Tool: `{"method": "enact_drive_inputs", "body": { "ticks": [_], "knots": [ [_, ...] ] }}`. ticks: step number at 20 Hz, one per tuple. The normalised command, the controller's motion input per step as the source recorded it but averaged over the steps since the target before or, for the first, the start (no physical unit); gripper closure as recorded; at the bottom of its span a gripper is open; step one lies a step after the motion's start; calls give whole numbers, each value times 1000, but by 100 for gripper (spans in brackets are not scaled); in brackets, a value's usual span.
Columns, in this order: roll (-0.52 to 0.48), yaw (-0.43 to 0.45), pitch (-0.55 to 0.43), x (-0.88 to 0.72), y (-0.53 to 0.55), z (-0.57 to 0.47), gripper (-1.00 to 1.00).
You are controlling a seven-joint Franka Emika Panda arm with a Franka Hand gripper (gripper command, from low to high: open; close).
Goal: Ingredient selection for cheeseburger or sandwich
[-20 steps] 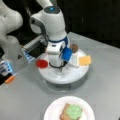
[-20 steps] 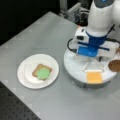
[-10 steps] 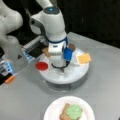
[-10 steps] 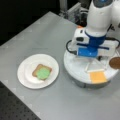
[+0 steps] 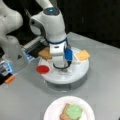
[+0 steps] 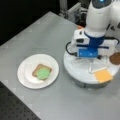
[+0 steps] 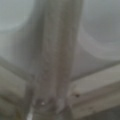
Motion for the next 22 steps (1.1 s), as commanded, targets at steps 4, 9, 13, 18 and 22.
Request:
{"method": "enact_drive_inputs", "body": {
  "ticks": [4, 9, 13, 18, 22],
  "knots": [
    [20, 241, -20, -233, -193, -99, -100],
    [42, 221, -9, -251, -192, -85, -100],
    [37, 239, -23, -246, -203, -90, -100],
    [15, 221, -17, -295, -147, -87, -100],
    [4, 230, -18, -336, -78, -55, -100]
  ]
}}
